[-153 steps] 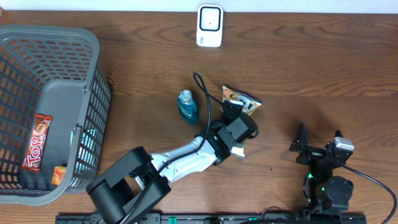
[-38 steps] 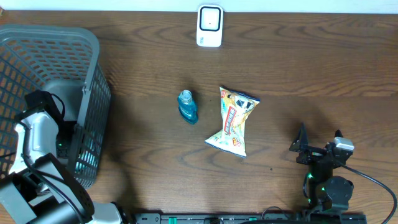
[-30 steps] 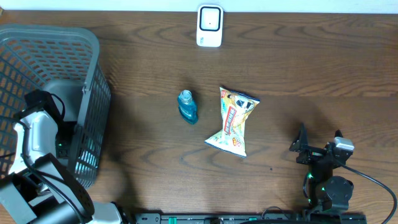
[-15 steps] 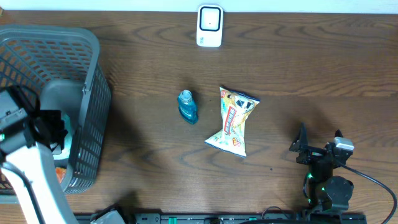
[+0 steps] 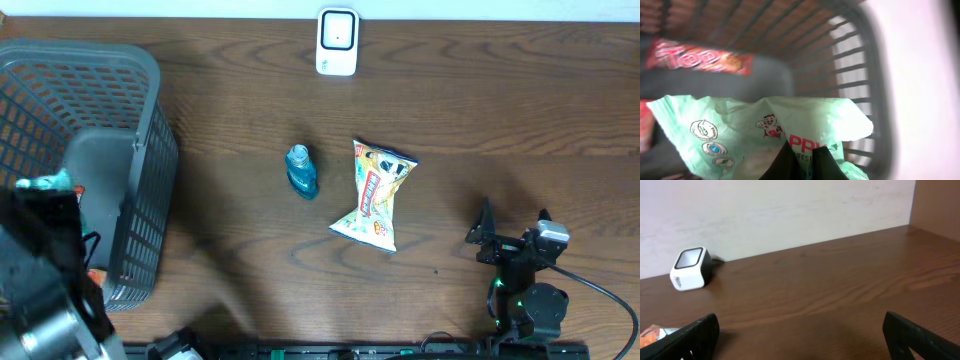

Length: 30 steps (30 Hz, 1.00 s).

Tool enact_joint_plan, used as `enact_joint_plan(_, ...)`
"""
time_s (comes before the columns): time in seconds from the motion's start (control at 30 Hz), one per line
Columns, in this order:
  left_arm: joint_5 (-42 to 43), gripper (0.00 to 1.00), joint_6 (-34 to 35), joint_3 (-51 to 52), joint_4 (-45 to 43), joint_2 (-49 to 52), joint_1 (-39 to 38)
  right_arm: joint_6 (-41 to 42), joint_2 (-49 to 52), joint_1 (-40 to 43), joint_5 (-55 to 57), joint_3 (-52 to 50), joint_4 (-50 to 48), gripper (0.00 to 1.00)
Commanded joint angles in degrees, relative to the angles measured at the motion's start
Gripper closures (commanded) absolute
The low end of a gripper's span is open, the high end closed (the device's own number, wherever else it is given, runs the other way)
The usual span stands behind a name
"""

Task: Scan the item barcode
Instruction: 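Carry the wipes pack toward the scanner and hold it there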

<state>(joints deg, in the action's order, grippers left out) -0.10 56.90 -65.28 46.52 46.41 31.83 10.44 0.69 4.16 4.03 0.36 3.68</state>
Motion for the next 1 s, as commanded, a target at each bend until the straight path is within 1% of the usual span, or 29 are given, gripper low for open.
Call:
enact_joint_plan(0.0, 6.56, 0.93, -1.38, -0.81, -3.15, -5.88, 0.24, -0.42, -0.31, -0.09, -0.11, -0.04, 0.26, 0.01)
enact_joint_plan(0.07, 13.75, 0.93, -1.38, -0.81, -4.96, -8.2, 0.24, -0.42, -0.31, -0.09, -0.11, -0.04, 0.26, 0.01)
enact_joint_plan(0.13, 22.86, 0.93, -1.38, -0.81, -6.34, -9.68, 0.22, -0.42, -0.31, -0.09, -0.11, -0.04, 0.26, 0.01)
enact_joint_plan(0.17, 31.89, 0.93, -1.38, -0.81, -7.04, -10.25, 0.22, -0.42, -0.31, -0.09, -0.11, -0.04, 0.26, 0.01)
enact_joint_plan(0.23, 39.01, 0.93, -1.64, -0.76, -6.95, -10.21, 0.0, -0.42, -0.31, -0.09, -0.11, -0.04, 0.26, 0.01)
enact_joint_plan(0.3, 43.45, 0.93, -3.39, -0.52, -6.88, -10.16, -0.98, -0.42, -0.31, -0.09, -0.11, -0.04, 0.26, 0.01)
enact_joint_plan(0.43, 44.94, 0.93, -9.7, -0.5, -5.29, -10.16, -4.7, -0.42, -0.31, -0.09, -0.11, -0.04, 0.26, 0.01)
enact_joint_plan(0.5, 44.89, 0.93, -12.66, -0.5, -2.86, -10.16, -8.68, -0.42, -0.31, -0.09, -0.11, -0.04, 0.26, 0.01)
enact_joint_plan(0.63, 44.04, 0.93, -14.78, -0.46, 0.11, -10.16, -14.8, -0.42, -0.31, -0.09, -0.11, -0.04, 0.26, 0.01)
enact_joint_plan(0.73, 43.89, 0.93, -16.5, 0.07, 0.59, -10.16, -19.1, -0.42, -0.31, -0.09, -0.11, -0.04, 0.26, 0.01)
enact_joint_plan(0.97, 33.9, 0.93, -16.94, 2.19, 1.01, -9.07, -30.45, -0.42, -0.31, -0.09, -0.11, -0.04, 0.26, 0.01)
